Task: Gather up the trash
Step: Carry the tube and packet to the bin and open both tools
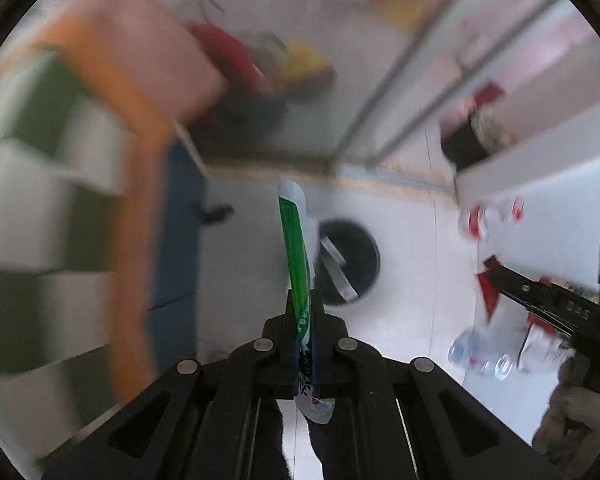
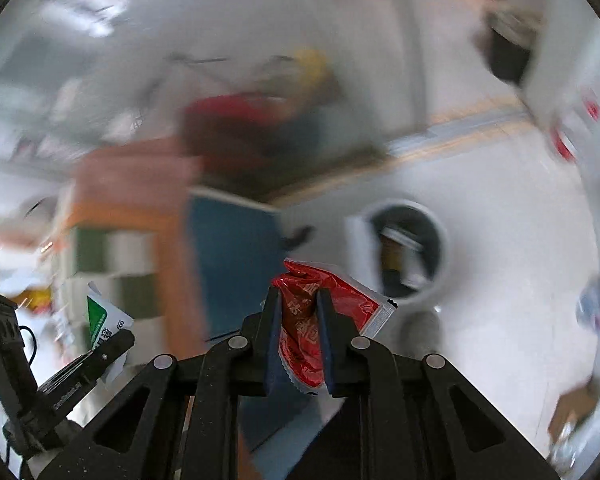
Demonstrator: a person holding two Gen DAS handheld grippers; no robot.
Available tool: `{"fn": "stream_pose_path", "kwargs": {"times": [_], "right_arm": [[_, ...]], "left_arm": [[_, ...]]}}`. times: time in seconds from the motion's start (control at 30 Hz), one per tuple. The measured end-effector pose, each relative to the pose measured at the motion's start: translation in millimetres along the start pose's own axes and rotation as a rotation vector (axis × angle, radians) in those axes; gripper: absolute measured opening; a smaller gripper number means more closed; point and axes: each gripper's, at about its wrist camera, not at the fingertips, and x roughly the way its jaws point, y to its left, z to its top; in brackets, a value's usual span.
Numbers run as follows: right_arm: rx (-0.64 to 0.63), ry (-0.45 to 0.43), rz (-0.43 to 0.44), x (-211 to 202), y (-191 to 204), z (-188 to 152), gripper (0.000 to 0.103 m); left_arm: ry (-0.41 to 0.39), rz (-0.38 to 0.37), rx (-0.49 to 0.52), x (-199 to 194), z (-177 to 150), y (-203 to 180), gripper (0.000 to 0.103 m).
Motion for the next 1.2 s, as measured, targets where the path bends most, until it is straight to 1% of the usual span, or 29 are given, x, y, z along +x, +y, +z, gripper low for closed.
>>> {"fn": "stream_pose_path", "kwargs": {"times": [0.1, 0.2, 0.23, 0.27, 0.3, 0.43, 0.53, 0.67, 0.73, 0.8, 0.83, 0.87, 0.93, 0.97, 1.0, 1.03, 1.07, 1.13, 1.17, 1.2], "right_arm": [[0.057, 0.046, -0.040, 66.5, -66.7, 16.8, 0.018], [0.074, 0.091, -0.061, 141.7, -109.9, 26.9, 0.018], [0.073, 0.101, -0.064, 158.3, -119.8, 30.2, 0.018], [0.068, 0.120, -0.065, 189.2, -132.6, 34.3, 0.018], [0.061, 0.135, -0.064, 210.9, -143.1, 37.3, 0.018], [0.034, 0.182, -0.055, 280.4, -164.9, 43.7, 0.018], [0.024, 0.192, -0.054, 314.7, -169.7, 44.4, 0.018], [0.034, 0.203, -0.038, 343.0, -171.5, 45.7, 0.018], [0.024, 0.209, -0.029, 355.1, -169.3, 50.0, 0.018], [0.012, 0.223, -0.035, 361.8, -165.0, 54.8, 0.018], [0.012, 0.228, -0.047, 366.1, -162.5, 56.7, 0.019], [0.013, 0.236, -0.056, 369.6, -161.7, 58.5, 0.021], [0.018, 0.243, -0.067, 369.8, -160.6, 59.8, 0.037], [0.021, 0.239, -0.070, 367.9, -159.4, 60.3, 0.056], [0.016, 0.230, -0.080, 364.8, -157.8, 61.0, 0.066], [0.007, 0.224, -0.091, 361.2, -156.6, 62.1, 0.067], [-0.006, 0.217, -0.109, 355.0, -154.2, 61.7, 0.068], [-0.025, 0.203, -0.135, 342.8, -151.0, 61.0, 0.075], [-0.043, 0.194, -0.156, 335.6, -148.3, 60.0, 0.084], [-0.073, 0.181, -0.198, 326.1, -143.5, 57.2, 0.095]], "left_arm": [[0.092, 0.005, 0.026, 114.1, 16.4, -22.8, 0.001], [0.161, 0.006, 0.045, 218.7, 28.3, -35.1, 0.001], [0.179, 0.004, 0.047, 249.2, 32.9, -36.6, 0.001], [0.199, -0.003, 0.045, 280.2, 35.3, -36.3, 0.001], [0.217, -0.015, 0.036, 308.7, 35.8, -36.6, 0.001], [0.290, -0.077, 0.029, 394.4, 34.1, -36.9, 0.001], [0.338, -0.074, 0.019, 431.3, 32.7, -35.0, 0.001], [0.379, -0.069, -0.013, 460.5, 35.1, -30.4, 0.002], [0.385, -0.068, -0.011, 465.6, 37.0, -29.6, 0.003], [0.372, -0.055, 0.005, 457.2, 39.9, -34.1, 0.006], [0.361, -0.062, 0.010, 451.0, 39.1, -35.2, 0.006], [0.348, -0.068, 0.009, 445.6, 39.3, -34.7, 0.007], [0.333, -0.065, 0.002, 432.0, 39.3, -33.7, 0.020], [0.321, -0.057, 0.002, 424.0, 38.8, -34.2, 0.043], [0.296, -0.044, 0.007, 412.5, 38.5, -35.1, 0.073], [0.267, -0.031, 0.012, 400.1, 38.0, -35.5, 0.082], [0.244, -0.022, 0.013, 391.3, 37.3, -34.3, 0.085], [0.202, 0.017, 0.011, 369.9, 35.7, -29.8, 0.086], [0.183, 0.045, 0.014, 359.6, 34.0, -27.0, 0.093], [0.165, 0.078, 0.019, 348.6, 31.6, -24.8, 0.103]]}}
